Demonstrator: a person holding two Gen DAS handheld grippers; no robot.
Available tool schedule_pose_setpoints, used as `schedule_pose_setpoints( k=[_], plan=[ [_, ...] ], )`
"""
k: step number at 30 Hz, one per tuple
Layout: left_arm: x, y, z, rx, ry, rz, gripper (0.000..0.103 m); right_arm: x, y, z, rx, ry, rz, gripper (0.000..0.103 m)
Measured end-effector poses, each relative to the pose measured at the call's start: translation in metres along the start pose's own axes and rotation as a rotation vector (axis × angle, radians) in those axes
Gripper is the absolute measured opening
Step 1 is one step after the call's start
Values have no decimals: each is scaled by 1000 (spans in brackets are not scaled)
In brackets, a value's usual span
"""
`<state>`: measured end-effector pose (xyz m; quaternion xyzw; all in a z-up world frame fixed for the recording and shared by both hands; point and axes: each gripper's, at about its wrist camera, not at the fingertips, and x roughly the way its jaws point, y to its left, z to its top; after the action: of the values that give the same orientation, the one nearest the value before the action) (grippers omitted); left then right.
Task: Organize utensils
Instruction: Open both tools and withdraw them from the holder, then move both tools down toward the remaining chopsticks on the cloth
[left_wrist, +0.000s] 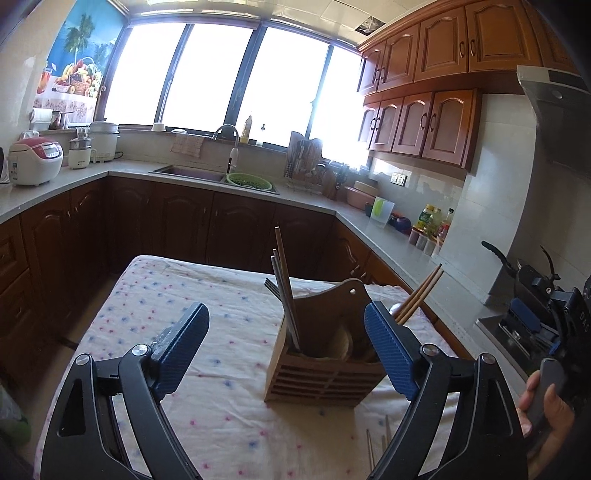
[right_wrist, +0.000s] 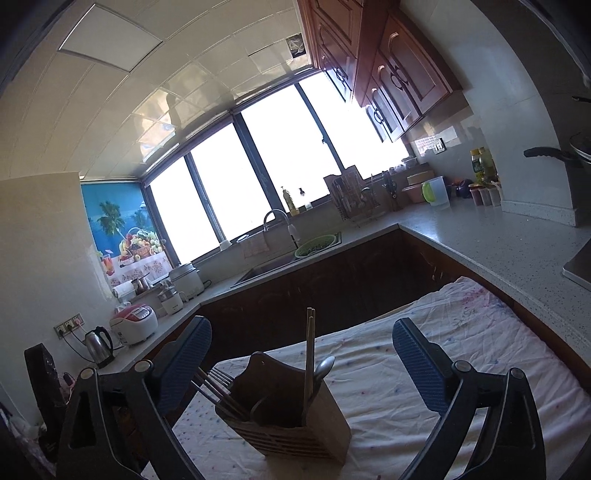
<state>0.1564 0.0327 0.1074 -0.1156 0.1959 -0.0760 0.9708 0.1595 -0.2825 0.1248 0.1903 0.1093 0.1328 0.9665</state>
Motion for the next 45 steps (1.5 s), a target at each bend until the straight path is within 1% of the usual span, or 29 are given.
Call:
schedule_pose_setpoints(
  k=[7,14,21,26,30,35,37,38,39,40,42,43,45],
  plan=[
    [-24,0,-22,-22,18,-5,92,-39,-10,-11,12,5,-31,101],
    [-31,-9,-58,6,91,-7,92,-69,-30,-35,46,40,-84,101],
    [-29,-15,-94,-5,174,-23,92,-90,-56,-67,113,102,-133,101],
    [-24,-20,-117,-8,231,-32,92,-104,-66,-89,122,134,-164,101],
    [-17,-32,-133,22,284,-42,92,-108,-73,-104,133,167,-185,101],
    [-2,-55,-144,97,352,-55,91,-111,-83,-116,165,194,-203,101],
    [4,-65,-149,130,365,-59,90,-111,-84,-117,169,199,-205,101],
    [7,-71,-150,148,372,-65,86,-112,-84,-118,168,200,-206,101],
    [10,-77,-152,162,381,-75,78,-112,-85,-118,166,202,-207,100],
    [15,-83,-153,174,395,-90,74,-111,-85,-118,162,205,-209,100],
    [24,-95,-155,196,421,-126,55,-110,-85,-119,152,209,-211,99],
    [29,-100,-157,208,433,-138,52,-110,-85,-119,148,212,-212,97],
    [39,-111,-160,228,457,-160,42,-107,-86,-120,146,224,-210,92]
  ],
)
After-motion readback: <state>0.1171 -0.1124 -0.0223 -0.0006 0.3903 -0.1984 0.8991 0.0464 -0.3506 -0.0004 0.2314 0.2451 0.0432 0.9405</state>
